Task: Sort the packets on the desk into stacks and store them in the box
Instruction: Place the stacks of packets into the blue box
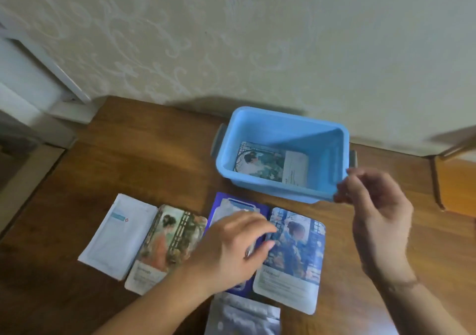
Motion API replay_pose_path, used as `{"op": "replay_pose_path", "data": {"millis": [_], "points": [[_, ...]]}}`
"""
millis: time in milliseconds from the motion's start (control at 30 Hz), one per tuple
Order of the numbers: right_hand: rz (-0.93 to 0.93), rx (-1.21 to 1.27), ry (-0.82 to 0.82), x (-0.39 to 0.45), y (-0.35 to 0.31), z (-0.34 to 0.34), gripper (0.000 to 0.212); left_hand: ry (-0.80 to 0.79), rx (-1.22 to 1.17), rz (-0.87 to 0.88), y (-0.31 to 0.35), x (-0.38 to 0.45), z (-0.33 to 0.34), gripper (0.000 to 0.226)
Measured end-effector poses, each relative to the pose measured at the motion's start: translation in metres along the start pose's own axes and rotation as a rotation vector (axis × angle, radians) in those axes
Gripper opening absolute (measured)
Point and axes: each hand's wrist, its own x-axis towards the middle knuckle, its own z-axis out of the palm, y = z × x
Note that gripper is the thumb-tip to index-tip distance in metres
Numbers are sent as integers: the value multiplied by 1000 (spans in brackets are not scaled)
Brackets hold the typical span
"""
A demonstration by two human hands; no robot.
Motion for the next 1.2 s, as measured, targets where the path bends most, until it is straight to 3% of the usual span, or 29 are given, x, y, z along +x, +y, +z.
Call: {"op": "replay_pose_path", "data": {"millis": [33, 133, 233, 367, 433, 500, 600, 667, 733, 800, 867, 933, 1033, 1200], "points": [[135, -38, 38, -24, 16, -11, 13, -118, -6, -13, 8, -5, 13, 18], [483, -369, -68, -76, 69, -25, 31, -293, 0, -213, 23, -9, 42, 25], [696, -315, -81, -95, 94, -20, 36, -502, 148, -403, 32, -9, 58, 39], [857, -105, -68, -89, 93, -5, 5, -555, 195, -464, 38, -8, 63, 40], [933, -37, -83, -83, 89, 1, 10, -555, 199, -485, 38, -7, 63, 41], [937, -60, -151, -78, 88, 3, 13, -574, 212, -497, 39, -5, 62, 43], [819, -297, -308, -78, 81, 2, 9, -636, 174, -501, 46, -2, 54, 49], [658, -399, -209, -81, 67, -10, 11, -542, 106, -480, 46, 4, 40, 43], [506, -312, -17, -80, 34, -25, 20, -158, 33, -437, 40, 18, 13, 27], [363, 24, 68, -61, -8, -28, 18, 299, -51, -393, 21, 41, -21, 17], [431, 430, -59, -26, -40, -16, 28, 546, -146, -477, -5, 67, -49, 20], [661, 573, -224, 24, -51, 7, 51, 515, -212, -681, -34, 91, -59, 29], [930, 466, -346, 90, -29, 40, 73, 286, -164, -821, -58, 103, -51, 37], [867, 28, -376, 117, 4, 70, 58, 236, -42, -689, -62, 97, -52, 26]]}}
